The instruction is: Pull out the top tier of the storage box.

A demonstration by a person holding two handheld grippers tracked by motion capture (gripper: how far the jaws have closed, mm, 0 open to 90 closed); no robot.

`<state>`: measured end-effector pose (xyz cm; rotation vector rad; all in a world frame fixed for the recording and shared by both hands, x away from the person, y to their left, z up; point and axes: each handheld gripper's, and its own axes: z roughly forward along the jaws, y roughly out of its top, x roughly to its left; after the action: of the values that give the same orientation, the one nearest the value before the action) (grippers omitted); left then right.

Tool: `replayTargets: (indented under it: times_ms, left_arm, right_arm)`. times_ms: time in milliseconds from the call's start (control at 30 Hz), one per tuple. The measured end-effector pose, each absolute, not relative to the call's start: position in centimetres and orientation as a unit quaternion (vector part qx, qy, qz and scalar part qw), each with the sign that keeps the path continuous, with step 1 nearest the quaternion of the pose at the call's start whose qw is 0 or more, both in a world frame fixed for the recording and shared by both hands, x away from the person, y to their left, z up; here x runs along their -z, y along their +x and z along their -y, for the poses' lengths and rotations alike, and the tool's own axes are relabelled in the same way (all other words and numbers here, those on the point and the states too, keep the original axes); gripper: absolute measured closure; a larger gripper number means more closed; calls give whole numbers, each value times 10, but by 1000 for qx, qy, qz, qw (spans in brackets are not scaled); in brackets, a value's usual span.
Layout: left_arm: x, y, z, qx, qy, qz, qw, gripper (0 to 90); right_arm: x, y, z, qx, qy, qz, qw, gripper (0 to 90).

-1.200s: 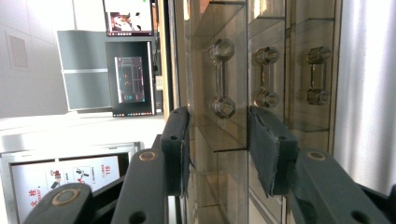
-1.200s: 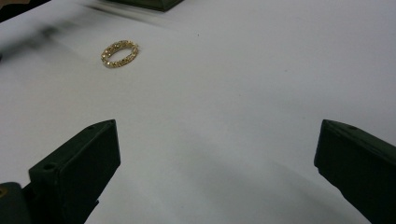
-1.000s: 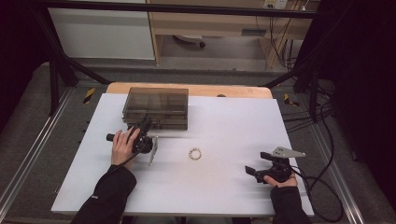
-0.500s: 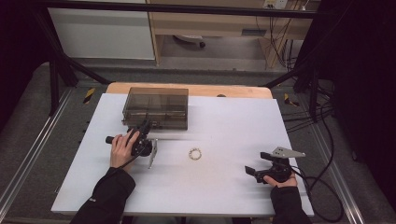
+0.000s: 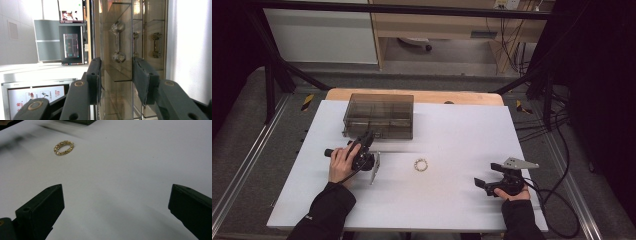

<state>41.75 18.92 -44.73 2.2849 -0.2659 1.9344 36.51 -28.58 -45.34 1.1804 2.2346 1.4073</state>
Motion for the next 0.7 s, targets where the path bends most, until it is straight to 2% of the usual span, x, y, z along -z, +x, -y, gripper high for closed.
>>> replayTargets:
  times_ms: [700]
  left_arm:
    - [448, 408, -191, -643, 757, 92, 71, 601]
  right_arm:
    - [453, 365, 286, -482, 405, -767, 124, 8]
